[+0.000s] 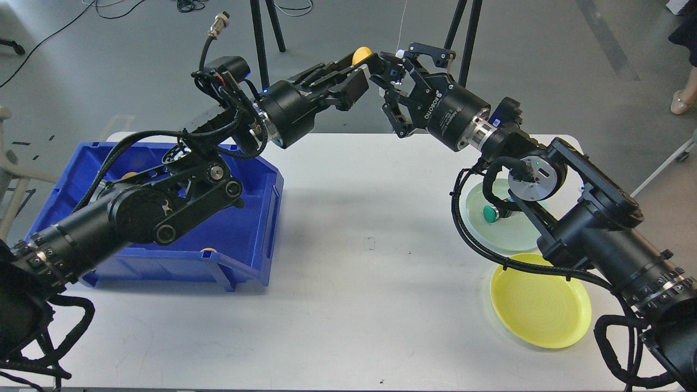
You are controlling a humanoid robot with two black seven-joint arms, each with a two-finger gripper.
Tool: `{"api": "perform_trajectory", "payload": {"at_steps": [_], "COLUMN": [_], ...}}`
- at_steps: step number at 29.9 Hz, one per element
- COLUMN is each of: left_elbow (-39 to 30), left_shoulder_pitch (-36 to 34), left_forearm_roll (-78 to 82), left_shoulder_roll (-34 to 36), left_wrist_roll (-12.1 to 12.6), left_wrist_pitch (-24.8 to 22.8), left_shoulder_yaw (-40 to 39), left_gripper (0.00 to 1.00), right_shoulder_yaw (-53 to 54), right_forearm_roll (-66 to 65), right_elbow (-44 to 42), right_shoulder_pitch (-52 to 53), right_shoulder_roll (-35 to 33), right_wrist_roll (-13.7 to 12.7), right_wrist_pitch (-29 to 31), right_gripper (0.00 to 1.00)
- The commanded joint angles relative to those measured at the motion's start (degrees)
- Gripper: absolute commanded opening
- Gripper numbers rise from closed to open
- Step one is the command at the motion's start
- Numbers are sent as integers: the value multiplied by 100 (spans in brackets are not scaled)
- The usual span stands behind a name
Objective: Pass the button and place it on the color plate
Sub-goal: 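Close the right gripper on the yellow button and release the left, then lower the yellow button onto the yellow plate and open the right gripper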
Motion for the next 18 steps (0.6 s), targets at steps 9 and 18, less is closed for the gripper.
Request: {"api": "perform_trajectory", "payload": {"at_steps": [9,18], "left_elbow": [30,161], "left_shoulder_pitch": [2,-7], "left_forearm_roll": [-1301,-4570], "left_shoulder_roll": [20,20], "left_wrist_roll": [-1,70], "left_wrist_pitch": [-42,-717], "left_shoulder_yaw": [-716,-1393], "left_gripper": [97,99], "right_shoulder_yaw": [12,-23], "right_forearm_roll": [4,-5], "right_elbow": [1064,2067], "right_shoulder_pitch": [-644,-2506], "right_shoulder_roll": [-1510,-3918], "right_wrist_roll": [-6,-6], "right_wrist_pitch": [-23,-5], "right_gripper": [18,18]}}
